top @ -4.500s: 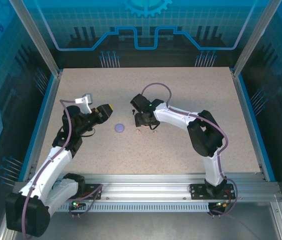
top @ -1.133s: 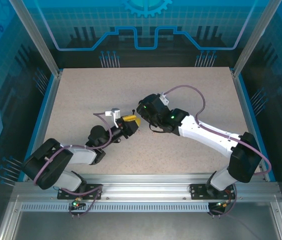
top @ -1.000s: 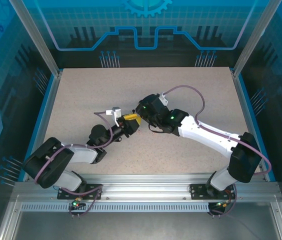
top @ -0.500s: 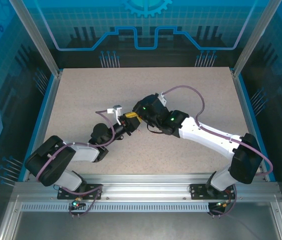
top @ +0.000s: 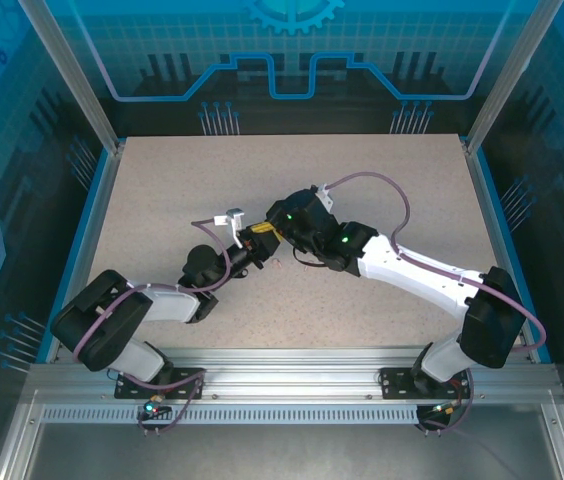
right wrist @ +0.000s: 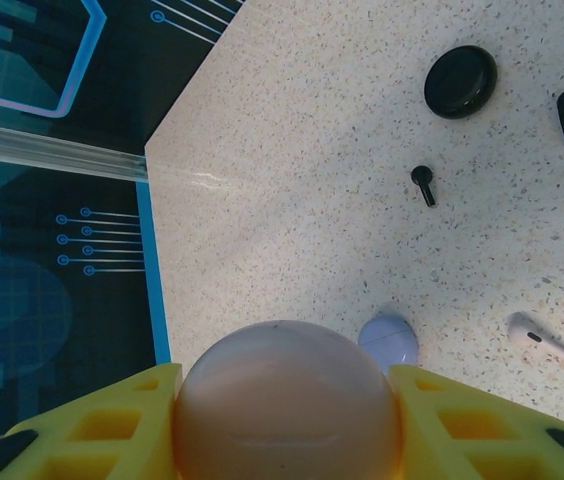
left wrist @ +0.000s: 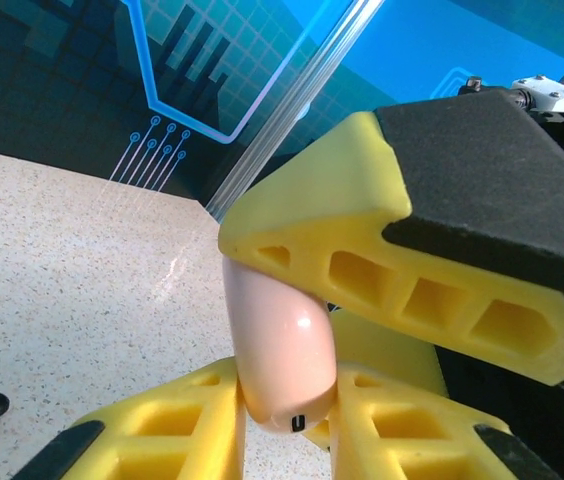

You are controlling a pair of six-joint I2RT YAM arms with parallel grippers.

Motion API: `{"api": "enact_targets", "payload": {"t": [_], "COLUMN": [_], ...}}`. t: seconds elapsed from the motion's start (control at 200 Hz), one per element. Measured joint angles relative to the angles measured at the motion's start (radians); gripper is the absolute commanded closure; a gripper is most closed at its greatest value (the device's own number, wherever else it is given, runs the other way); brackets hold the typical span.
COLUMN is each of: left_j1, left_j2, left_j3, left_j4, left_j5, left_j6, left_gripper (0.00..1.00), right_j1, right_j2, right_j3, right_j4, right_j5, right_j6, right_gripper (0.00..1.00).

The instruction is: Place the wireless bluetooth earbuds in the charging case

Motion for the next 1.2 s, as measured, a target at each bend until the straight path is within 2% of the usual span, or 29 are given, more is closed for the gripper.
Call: {"api": "enact_targets", "payload": {"t": [0.225, 0.37, 0.495, 0.775, 0.985, 1.201], "left_j1": [-0.001, -0.002, -0.004, -0.005, -0.006, -0.011], "left_j2": [-0.003, -0.018, -0.026, -0.031, -0.039, -0.039], "left_j3": [0.000, 0.000, 0.002, 0.003, 0.003, 0.004], "left_j4": [-0.006, -0.011, -0.012, -0.012, -0.012, -0.006], "left_j5": [-0.011, -0.023, -0.029, -0.029, -0.028, -0.018], "left_j6": [0.014, 0.017, 0.022, 0.022, 0.022, 0.014], "left_gripper": [0.72, 0.78, 0.87, 0.98, 1.00, 1.00], "right_j1": [0.000, 0.001, 0.001, 0.005, 0.005, 0.005], "right_j2": [-0.008, -0.014, -0.018, -0.030, -0.040, -0.058], "right_j3": [-0.030, -0.034, -0.034, -0.046, -0.047, -0.053], "right_j4": [0.045, 0.064, 0.073, 0.086, 0.085, 0.076], "right_j5": [0.001, 0.002, 0.002, 0.012, 0.012, 0.010], "right_j6": [0.028, 0.042, 0.045, 0.052, 0.052, 0.046], "right_gripper": [0.67, 0.67, 0.67, 0.64, 0.55, 0.30]}}
